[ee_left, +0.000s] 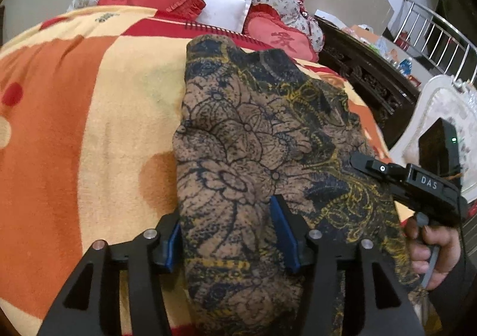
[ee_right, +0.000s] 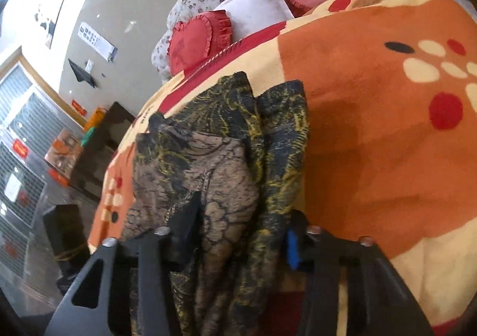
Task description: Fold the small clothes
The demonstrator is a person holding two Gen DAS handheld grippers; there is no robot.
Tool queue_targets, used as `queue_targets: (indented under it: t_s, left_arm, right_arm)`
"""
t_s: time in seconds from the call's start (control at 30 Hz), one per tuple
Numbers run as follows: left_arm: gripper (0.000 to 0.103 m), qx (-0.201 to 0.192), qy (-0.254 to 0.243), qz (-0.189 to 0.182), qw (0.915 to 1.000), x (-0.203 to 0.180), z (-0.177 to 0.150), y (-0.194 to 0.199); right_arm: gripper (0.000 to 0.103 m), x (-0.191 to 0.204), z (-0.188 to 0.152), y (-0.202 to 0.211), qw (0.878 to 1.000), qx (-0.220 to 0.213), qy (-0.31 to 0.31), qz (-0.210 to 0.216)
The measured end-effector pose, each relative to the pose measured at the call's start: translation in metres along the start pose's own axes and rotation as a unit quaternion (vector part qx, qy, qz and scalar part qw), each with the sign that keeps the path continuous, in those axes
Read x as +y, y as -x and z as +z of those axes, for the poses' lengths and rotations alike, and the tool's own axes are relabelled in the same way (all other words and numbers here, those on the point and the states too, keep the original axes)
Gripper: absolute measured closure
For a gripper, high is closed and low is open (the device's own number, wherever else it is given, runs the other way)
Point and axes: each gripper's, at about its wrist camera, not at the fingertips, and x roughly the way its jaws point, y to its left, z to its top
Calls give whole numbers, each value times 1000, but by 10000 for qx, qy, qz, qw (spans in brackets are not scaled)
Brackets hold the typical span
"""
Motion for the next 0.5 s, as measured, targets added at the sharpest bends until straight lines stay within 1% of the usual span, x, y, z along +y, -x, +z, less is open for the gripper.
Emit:
queue_targets:
  t_s: [0.07,0.1,0.17,0.2,0.27,0.4,0.5]
  left_arm:
    - [42,-42,-106,208,9997,-5,-2,0]
    - [41,-49,-134,290,9995,-7,-2,-1]
    - [40,-35,-145,352,9993,-7,-2,-3]
    - [40,-31,-137,351,9993,-7,-2,-3]
    - [39,-26,-102,313,9995,-5,-2,-3]
    - [39,-22,-52,251,9997,-2,-2,-5]
    - [39,-22,-43,237,9997,-2,-1,-5]
  right_arm:
    - [67,3,-4,-2,9999,-41,131,-41]
    - [67,4,-8,0,9996,-96,227,-122]
    - [68,13,-15,-1,9965,-237,652,-457]
    - [68,20,-18,-5,9935,-312,871,-658]
    - [68,24,-20,-6,9908,-361,999,-841]
    - [68,24,-23,-6,9896,-398,1027,-928]
    - [68,27,-23,-8,9872,-385,1117,-1069]
